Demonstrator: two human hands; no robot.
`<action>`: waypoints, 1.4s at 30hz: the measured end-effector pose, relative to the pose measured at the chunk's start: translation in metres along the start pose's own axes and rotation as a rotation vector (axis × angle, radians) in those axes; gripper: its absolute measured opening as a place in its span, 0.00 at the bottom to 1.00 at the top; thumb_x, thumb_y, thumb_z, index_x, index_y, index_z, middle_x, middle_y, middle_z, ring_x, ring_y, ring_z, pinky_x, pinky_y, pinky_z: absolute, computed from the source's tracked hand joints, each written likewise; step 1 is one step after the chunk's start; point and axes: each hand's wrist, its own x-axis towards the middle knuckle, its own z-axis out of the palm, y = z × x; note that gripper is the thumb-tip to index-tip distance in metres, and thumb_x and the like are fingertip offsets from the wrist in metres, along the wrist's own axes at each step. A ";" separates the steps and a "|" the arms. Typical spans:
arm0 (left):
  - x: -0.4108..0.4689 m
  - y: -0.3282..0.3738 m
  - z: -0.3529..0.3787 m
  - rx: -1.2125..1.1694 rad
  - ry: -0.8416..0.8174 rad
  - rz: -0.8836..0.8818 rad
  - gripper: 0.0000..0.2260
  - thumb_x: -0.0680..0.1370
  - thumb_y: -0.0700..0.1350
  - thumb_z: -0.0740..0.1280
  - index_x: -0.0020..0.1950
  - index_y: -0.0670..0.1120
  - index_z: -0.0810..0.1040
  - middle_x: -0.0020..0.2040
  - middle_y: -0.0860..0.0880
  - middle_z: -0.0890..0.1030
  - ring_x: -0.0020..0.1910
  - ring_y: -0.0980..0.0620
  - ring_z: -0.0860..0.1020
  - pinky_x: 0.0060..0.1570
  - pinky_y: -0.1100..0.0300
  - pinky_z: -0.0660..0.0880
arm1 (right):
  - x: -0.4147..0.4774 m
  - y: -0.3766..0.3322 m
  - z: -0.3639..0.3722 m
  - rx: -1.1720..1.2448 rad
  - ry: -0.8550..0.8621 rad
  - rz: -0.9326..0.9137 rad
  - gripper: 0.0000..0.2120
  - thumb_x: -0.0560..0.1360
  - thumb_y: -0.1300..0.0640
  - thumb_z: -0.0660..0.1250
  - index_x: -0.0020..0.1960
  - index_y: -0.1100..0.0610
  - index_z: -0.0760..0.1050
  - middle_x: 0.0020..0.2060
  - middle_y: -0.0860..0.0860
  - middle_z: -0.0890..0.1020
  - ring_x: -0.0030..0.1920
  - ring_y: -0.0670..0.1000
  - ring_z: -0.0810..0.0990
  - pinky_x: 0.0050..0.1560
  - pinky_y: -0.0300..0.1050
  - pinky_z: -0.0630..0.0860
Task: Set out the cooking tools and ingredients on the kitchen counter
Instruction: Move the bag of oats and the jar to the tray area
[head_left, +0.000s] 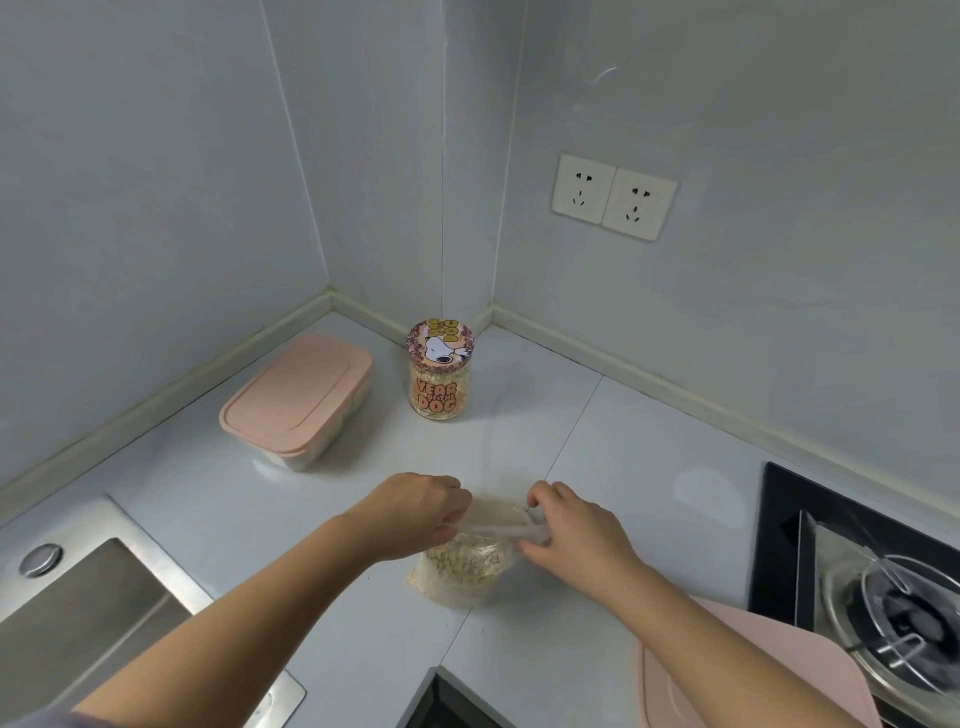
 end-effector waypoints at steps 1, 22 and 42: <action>0.000 0.000 0.002 -0.012 -0.010 -0.005 0.07 0.77 0.42 0.59 0.39 0.47 0.65 0.36 0.53 0.67 0.31 0.54 0.63 0.29 0.66 0.56 | -0.001 0.001 0.002 0.037 0.004 0.021 0.16 0.74 0.45 0.65 0.56 0.52 0.68 0.50 0.47 0.75 0.44 0.52 0.76 0.41 0.45 0.70; -0.024 -0.012 0.022 -0.044 0.183 -0.024 0.05 0.78 0.47 0.61 0.43 0.48 0.71 0.38 0.56 0.69 0.33 0.53 0.68 0.29 0.69 0.56 | 0.019 -0.020 0.021 0.696 0.099 -0.115 0.07 0.76 0.59 0.69 0.51 0.58 0.83 0.44 0.43 0.77 0.44 0.40 0.78 0.47 0.28 0.70; -0.024 -0.029 0.030 0.357 0.307 0.206 0.13 0.77 0.56 0.63 0.38 0.49 0.74 0.25 0.55 0.72 0.18 0.55 0.67 0.23 0.66 0.57 | 0.028 -0.016 0.025 -0.064 0.340 -0.497 0.15 0.75 0.46 0.56 0.39 0.50 0.77 0.35 0.44 0.77 0.36 0.47 0.78 0.26 0.37 0.66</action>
